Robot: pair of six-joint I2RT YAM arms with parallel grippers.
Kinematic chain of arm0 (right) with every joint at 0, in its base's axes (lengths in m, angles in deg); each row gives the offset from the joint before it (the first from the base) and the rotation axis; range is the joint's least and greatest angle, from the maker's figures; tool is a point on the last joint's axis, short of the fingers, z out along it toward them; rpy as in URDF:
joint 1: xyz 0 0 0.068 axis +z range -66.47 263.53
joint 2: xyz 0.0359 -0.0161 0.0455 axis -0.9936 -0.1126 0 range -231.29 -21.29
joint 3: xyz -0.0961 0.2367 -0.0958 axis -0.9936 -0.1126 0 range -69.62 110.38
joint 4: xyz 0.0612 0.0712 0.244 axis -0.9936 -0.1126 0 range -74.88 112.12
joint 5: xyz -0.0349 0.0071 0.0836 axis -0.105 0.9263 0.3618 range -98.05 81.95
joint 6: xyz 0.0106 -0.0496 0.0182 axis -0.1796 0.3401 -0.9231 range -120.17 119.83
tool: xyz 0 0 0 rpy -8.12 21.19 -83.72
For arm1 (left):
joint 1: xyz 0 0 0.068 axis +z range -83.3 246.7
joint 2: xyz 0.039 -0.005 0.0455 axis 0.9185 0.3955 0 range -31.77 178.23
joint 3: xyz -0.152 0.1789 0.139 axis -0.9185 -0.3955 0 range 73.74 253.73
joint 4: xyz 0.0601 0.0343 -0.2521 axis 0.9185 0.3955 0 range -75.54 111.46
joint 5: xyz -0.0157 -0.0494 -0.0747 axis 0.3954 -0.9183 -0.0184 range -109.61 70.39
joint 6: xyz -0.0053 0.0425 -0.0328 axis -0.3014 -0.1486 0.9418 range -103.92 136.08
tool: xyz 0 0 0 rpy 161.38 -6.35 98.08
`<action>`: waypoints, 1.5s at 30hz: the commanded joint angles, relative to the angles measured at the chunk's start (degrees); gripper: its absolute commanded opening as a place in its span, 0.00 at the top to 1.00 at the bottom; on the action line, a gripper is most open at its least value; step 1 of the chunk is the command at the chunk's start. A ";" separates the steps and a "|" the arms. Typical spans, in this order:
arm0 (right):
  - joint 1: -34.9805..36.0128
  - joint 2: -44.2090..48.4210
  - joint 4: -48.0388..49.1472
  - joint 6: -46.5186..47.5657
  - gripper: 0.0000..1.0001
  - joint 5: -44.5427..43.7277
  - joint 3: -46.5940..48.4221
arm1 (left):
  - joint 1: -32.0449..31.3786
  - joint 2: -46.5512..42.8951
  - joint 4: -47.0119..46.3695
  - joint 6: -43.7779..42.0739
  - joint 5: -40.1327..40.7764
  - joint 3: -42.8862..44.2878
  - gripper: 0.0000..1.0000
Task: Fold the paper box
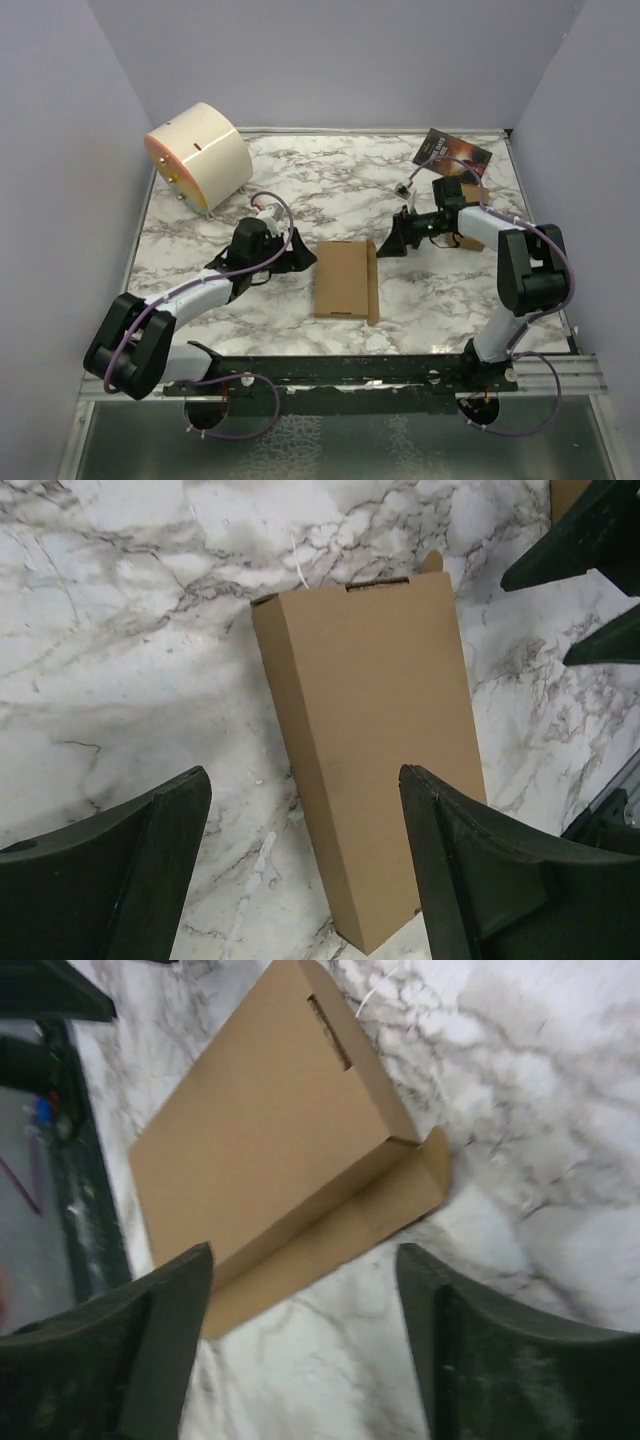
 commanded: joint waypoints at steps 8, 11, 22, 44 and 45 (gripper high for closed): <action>0.36 3.72 18.78 -26.47 0.12 1.80 -12.33 | -5.49 10.47 -0.19 1.86 -0.47 2.59 0.24; 0.36 2.71 18.33 -25.94 0.12 1.80 -12.30 | -5.51 12.92 -1.33 1.56 -1.17 2.48 0.28; 0.27 1.02 20.47 -32.46 0.14 -3.15 -13.85 | -2.85 13.16 -2.69 1.01 -2.52 -1.97 0.60; 0.45 -2.37 25.24 -38.39 0.20 1.33 -16.33 | 3.94 13.86 -11.91 2.34 -10.82 -10.84 0.76; 0.57 -2.48 25.29 -38.48 0.20 1.41 -16.32 | 4.16 13.91 -12.40 2.57 -10.98 -11.13 0.76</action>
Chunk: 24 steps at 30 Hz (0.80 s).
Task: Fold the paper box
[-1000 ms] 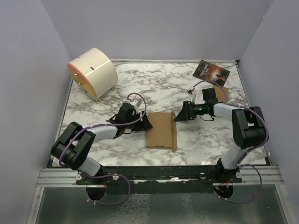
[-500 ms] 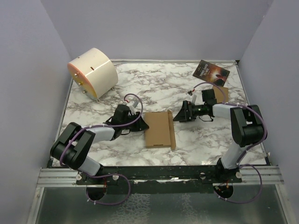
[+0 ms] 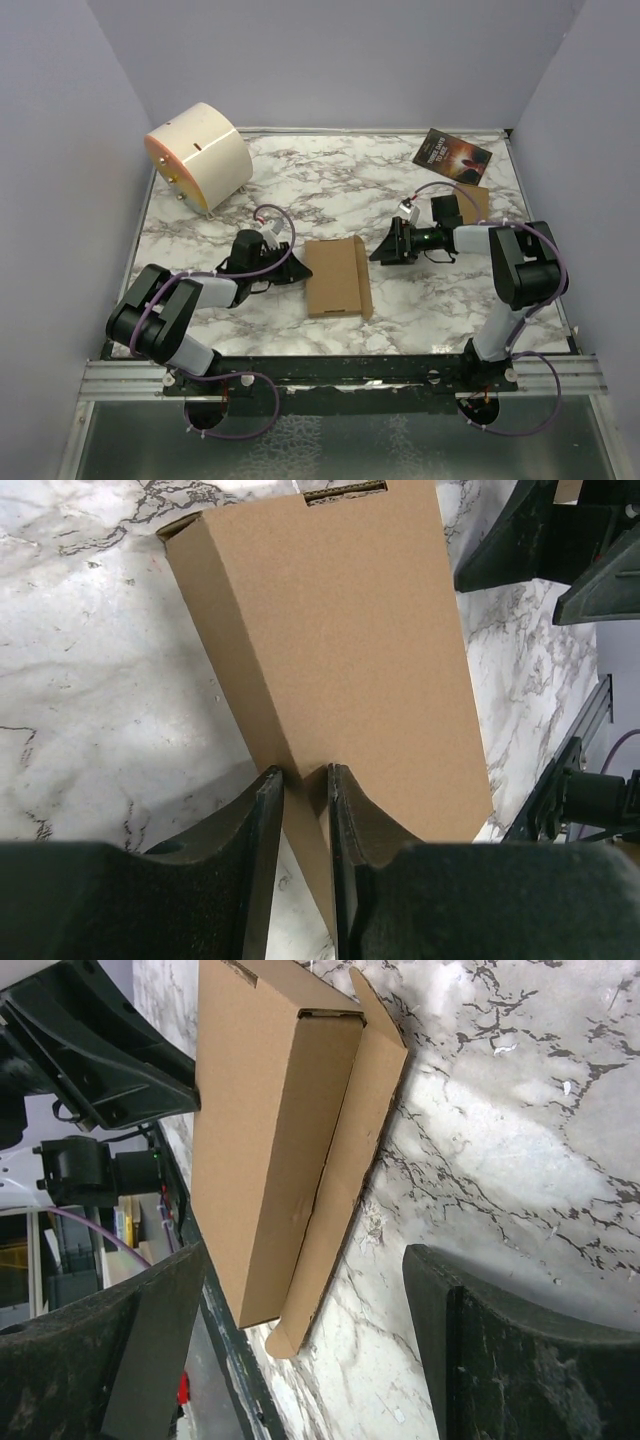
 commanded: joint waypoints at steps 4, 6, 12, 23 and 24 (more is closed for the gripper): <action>1.19 -2.22 2.51 -2.01 0.20 2.15 -0.77 | 2.28 1.34 2.61 -0.12 -0.28 -4.93 0.76; 2.09 -2.95 2.86 -2.56 0.20 2.76 -0.48 | 2.85 1.39 0.38 1.09 -1.24 -6.26 0.76; 4.15 -4.97 3.21 -4.03 0.20 3.23 1.00 | 4.14 2.77 -6.12 4.20 -3.67 -9.85 0.77; 7.59 -7.77 3.23 -4.95 0.23 3.65 3.90 | 5.16 4.52 -9.68 5.53 -5.04 -11.34 0.77; 8.14 -7.90 3.18 -4.89 0.25 3.58 3.97 | 5.26 4.56 -9.70 5.54 -5.06 -11.41 0.78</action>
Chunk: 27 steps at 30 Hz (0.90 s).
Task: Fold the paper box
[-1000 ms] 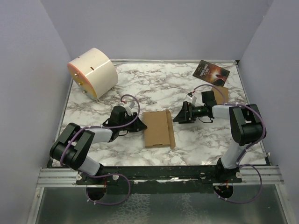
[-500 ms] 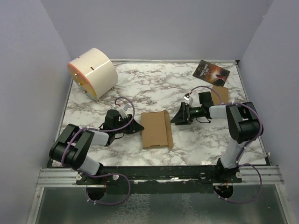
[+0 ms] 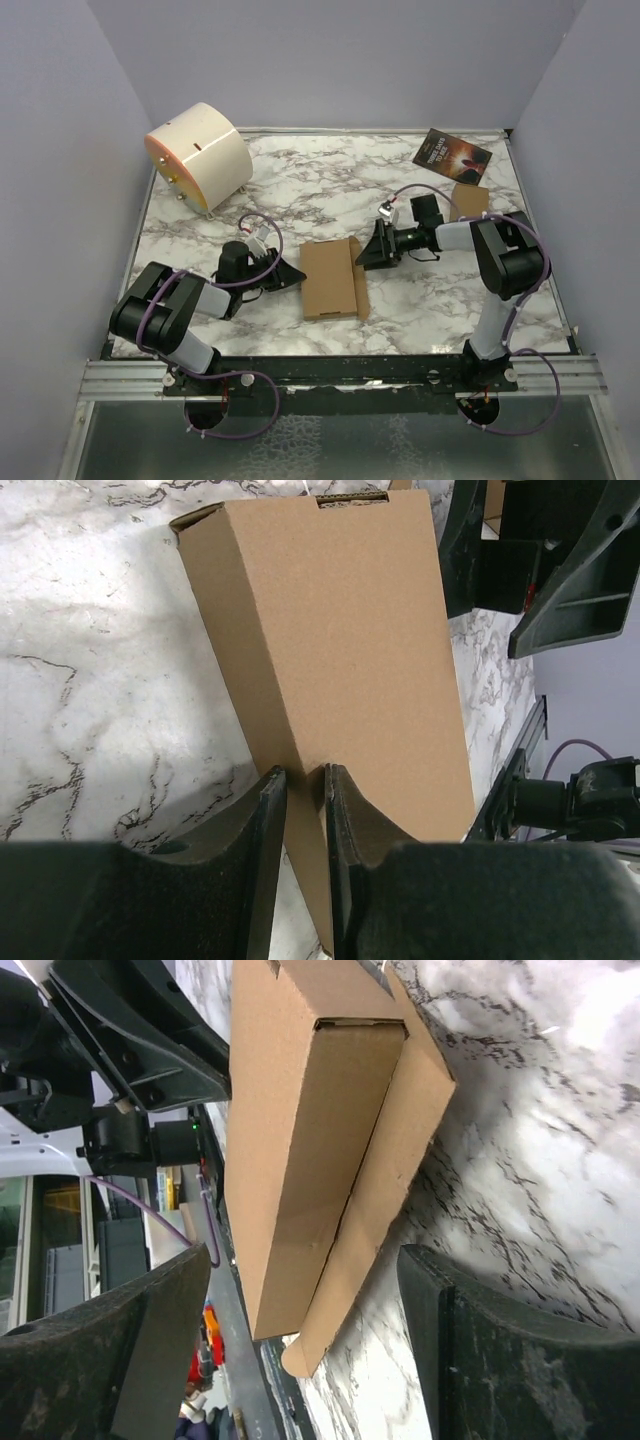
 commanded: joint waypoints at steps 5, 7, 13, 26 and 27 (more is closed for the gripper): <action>3.61 -2.01 -0.82 1.06 0.26 -1.19 1.03 | 0.68 2.13 7.06 -1.35 -0.18 -2.59 0.78; 3.77 -1.31 -1.40 1.55 0.26 -1.46 1.39 | 0.68 2.02 7.10 -1.17 -0.36 -2.52 0.78; 6.21 1.67 -5.37 5.68 0.35 -8.94 3.11 | 0.68 0.85 7.05 0.13 -1.30 -1.81 0.78; 11.22 1.75 -13.81 13.84 0.47 -25.77 8.27 | 0.21 -3.19 10.28 1.80 -2.01 0.53 0.79; 11.49 1.68 -14.34 14.33 0.47 -26.83 8.72 | 0.02 -3.23 10.45 1.91 -2.03 0.78 0.79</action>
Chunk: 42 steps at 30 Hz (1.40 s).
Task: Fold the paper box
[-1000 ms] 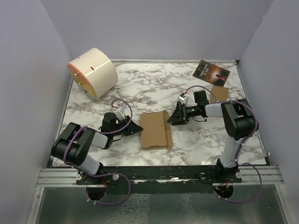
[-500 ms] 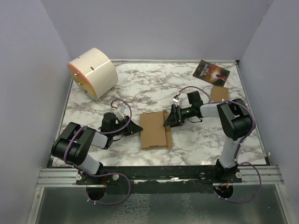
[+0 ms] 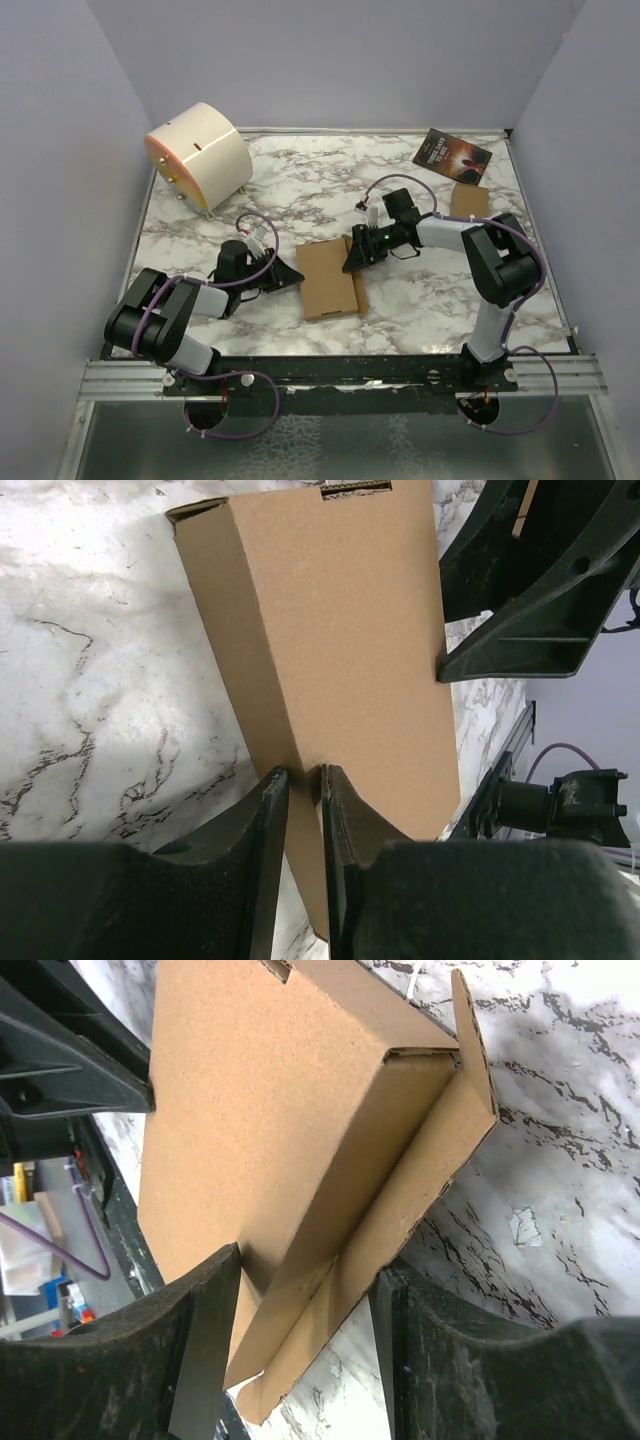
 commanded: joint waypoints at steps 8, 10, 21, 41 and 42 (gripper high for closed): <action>4.51 0.09 -6.47 8.65 0.53 -18.25 4.74 | -2.19 -1.20 7.46 0.18 -0.62 2.54 0.79; 5.74 -0.27 -7.64 9.60 0.53 -20.11 5.70 | -2.58 -1.35 8.11 0.14 -0.51 3.21 0.79; 11.21 -1.04 -10.60 13.53 0.65 -29.21 8.66 | -4.10 -2.19 11.06 -0.27 0.51 5.85 0.79; -6.40 5.14 -13.65 21.39 0.25 4.21 7.67 | -3.94 1.46 19.37 -9.90 1.40 13.17 0.74; -7.62 5.61 -13.57 22.05 0.25 5.48 7.63 | -3.93 1.59 19.93 -10.52 1.31 13.73 0.73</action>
